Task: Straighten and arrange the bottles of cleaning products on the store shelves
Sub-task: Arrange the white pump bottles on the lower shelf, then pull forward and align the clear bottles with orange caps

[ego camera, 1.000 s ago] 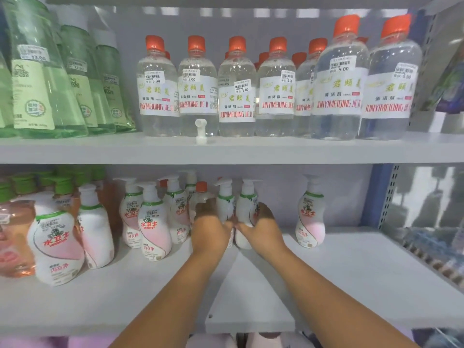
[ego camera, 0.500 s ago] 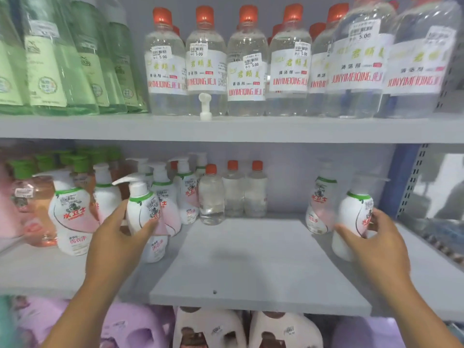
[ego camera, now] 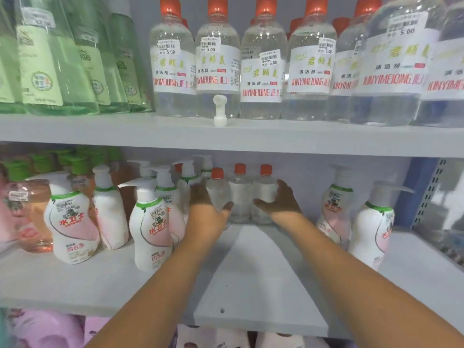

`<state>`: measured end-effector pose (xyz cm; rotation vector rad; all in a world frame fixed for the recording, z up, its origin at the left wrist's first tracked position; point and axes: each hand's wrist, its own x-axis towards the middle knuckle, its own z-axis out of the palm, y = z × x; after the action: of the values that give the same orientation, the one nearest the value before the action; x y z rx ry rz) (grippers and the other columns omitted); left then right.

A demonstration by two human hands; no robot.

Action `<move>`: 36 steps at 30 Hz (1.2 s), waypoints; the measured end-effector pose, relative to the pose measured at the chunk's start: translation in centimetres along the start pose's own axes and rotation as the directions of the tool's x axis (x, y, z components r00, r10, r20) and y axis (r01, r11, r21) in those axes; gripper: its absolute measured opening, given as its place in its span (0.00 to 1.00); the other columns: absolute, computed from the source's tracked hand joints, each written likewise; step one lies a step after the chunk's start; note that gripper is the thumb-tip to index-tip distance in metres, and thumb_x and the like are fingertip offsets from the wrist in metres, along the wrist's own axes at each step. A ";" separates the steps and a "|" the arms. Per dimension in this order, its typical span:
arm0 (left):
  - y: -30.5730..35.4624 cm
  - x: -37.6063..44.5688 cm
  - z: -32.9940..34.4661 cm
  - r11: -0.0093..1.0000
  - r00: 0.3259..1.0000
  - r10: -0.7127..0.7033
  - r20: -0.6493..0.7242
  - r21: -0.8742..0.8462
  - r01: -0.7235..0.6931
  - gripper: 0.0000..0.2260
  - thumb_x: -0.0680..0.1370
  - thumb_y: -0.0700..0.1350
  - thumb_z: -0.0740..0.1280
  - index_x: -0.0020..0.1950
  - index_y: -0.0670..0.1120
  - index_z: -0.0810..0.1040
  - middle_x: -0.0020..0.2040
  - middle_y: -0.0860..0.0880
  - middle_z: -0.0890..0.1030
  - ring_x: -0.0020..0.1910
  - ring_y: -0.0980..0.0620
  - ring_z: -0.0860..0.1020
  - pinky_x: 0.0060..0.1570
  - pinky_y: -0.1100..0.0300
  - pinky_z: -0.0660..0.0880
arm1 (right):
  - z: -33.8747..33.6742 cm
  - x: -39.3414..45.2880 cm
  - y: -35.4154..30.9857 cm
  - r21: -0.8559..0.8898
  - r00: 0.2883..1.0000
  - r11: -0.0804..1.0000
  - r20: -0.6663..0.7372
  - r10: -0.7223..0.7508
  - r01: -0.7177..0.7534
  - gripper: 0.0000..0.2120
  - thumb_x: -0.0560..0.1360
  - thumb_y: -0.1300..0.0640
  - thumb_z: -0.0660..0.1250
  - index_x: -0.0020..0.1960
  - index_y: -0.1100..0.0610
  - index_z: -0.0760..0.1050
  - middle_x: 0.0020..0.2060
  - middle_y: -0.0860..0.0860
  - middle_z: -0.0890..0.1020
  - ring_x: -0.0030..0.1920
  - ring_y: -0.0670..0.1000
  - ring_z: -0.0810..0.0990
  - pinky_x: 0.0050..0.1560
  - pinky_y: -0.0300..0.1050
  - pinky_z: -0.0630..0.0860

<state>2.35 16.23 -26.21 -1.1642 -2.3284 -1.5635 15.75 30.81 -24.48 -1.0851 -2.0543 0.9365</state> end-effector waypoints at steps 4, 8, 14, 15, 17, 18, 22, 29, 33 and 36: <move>-0.4 1.7 2.7 0.959 0.996 0.074 -0.042 0.278 -0.059 0.39 0.66 0.50 0.83 0.68 0.30 0.75 0.61 0.28 0.79 0.60 0.29 0.80 0.61 0.38 0.78 | 1.5 2.3 1.0 -0.066 0.994 0.996 -0.085 -0.063 0.058 0.45 0.73 0.48 0.77 0.81 0.55 0.55 0.78 0.53 0.65 0.74 0.57 0.70 0.68 0.48 0.70; -1.1 1.9 2.9 0.996 0.998 0.053 -0.040 0.078 -0.050 0.38 0.72 0.53 0.78 0.76 0.39 0.69 0.70 0.35 0.74 0.71 0.35 0.72 0.70 0.42 0.71 | 1.7 0.4 0.9 -0.043 0.992 0.999 -0.120 -0.033 0.028 0.44 0.70 0.46 0.77 0.78 0.52 0.57 0.72 0.53 0.71 0.68 0.58 0.76 0.65 0.50 0.76; -0.4 -1.8 -1.0 0.977 0.976 0.069 0.208 -0.211 -0.025 0.30 0.70 0.55 0.79 0.69 0.64 0.70 0.55 0.60 0.82 0.52 0.59 0.82 0.52 0.60 0.79 | -1.1 -7.5 0.1 0.016 0.996 0.999 -0.077 -0.050 0.052 0.38 0.65 0.50 0.81 0.67 0.45 0.63 0.54 0.45 0.81 0.54 0.49 0.82 0.48 0.44 0.80; 0.1 -2.8 -2.0 0.974 0.968 0.071 0.242 -0.224 -0.015 0.29 0.70 0.54 0.79 0.67 0.65 0.71 0.53 0.63 0.81 0.51 0.64 0.80 0.51 0.63 0.77 | -1.7 -8.9 -0.5 0.024 0.998 0.999 -0.044 -0.046 0.047 0.39 0.65 0.51 0.81 0.67 0.43 0.62 0.53 0.42 0.80 0.54 0.47 0.81 0.48 0.42 0.79; 1.2 -4.9 -4.1 0.959 0.953 0.091 0.289 -0.283 -0.006 0.27 0.70 0.51 0.81 0.63 0.65 0.73 0.52 0.64 0.83 0.49 0.68 0.80 0.54 0.63 0.78 | -2.8 -11.5 -1.4 0.024 0.998 0.998 -0.022 -0.059 0.060 0.36 0.64 0.50 0.82 0.67 0.44 0.68 0.55 0.41 0.80 0.53 0.44 0.81 0.52 0.46 0.82; 1.9 -6.1 -5.3 0.954 0.946 0.106 0.306 -0.298 -0.011 0.25 0.70 0.51 0.81 0.62 0.65 0.74 0.52 0.64 0.84 0.49 0.66 0.82 0.55 0.58 0.80 | -3.4 -12.8 -1.9 0.026 0.997 0.997 -0.020 -0.074 0.075 0.34 0.64 0.50 0.82 0.66 0.45 0.71 0.55 0.41 0.81 0.53 0.43 0.82 0.53 0.47 0.82; 5.6 -11.0 -11.4 0.947 0.951 0.116 0.287 -0.321 -0.018 0.29 0.68 0.52 0.82 0.62 0.71 0.73 0.50 0.72 0.81 0.46 0.69 0.82 0.53 0.57 0.82 | -7.1 -19.1 -3.7 0.114 0.987 0.980 0.000 -0.162 0.161 0.28 0.63 0.53 0.84 0.59 0.41 0.76 0.51 0.40 0.84 0.49 0.38 0.83 0.52 0.41 0.78; 17.7 -13.7 -22.1 0.792 0.959 0.277 0.066 -0.581 -0.188 0.32 0.59 0.49 0.86 0.59 0.66 0.80 0.49 0.66 0.86 0.45 0.68 0.84 0.37 0.72 0.78 | -18.4 -26.4 -13.5 0.233 0.900 0.869 -0.118 -0.420 0.437 0.31 0.62 0.55 0.84 0.60 0.39 0.77 0.49 0.38 0.87 0.50 0.40 0.86 0.44 0.32 0.80; 24.5 -10.2 -25.0 0.757 0.913 0.401 -0.071 -0.535 -0.374 0.33 0.63 0.62 0.81 0.66 0.67 0.76 0.55 0.61 0.85 0.51 0.62 0.84 0.50 0.52 0.81 | -23.4 -24.2 -19.6 0.182 0.816 0.802 -0.249 -0.522 0.568 0.28 0.64 0.47 0.82 0.61 0.42 0.78 0.51 0.37 0.86 0.49 0.38 0.85 0.48 0.39 0.79; 27.5 -6.2 -24.3 0.782 0.912 0.399 -0.094 -0.484 -0.392 0.22 0.70 0.57 0.79 0.60 0.69 0.76 0.45 0.63 0.85 0.47 0.63 0.83 0.45 0.59 0.80 | -24.6 -20.5 -21.9 0.096 0.797 0.816 -0.306 -0.521 0.570 0.35 0.63 0.45 0.83 0.67 0.44 0.73 0.57 0.38 0.82 0.54 0.40 0.83 0.55 0.42 0.80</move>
<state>16.64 -2.29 2.75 -1.6356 -1.5546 -2.0252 35.29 11.43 2.81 -0.4320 -1.8516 0.6203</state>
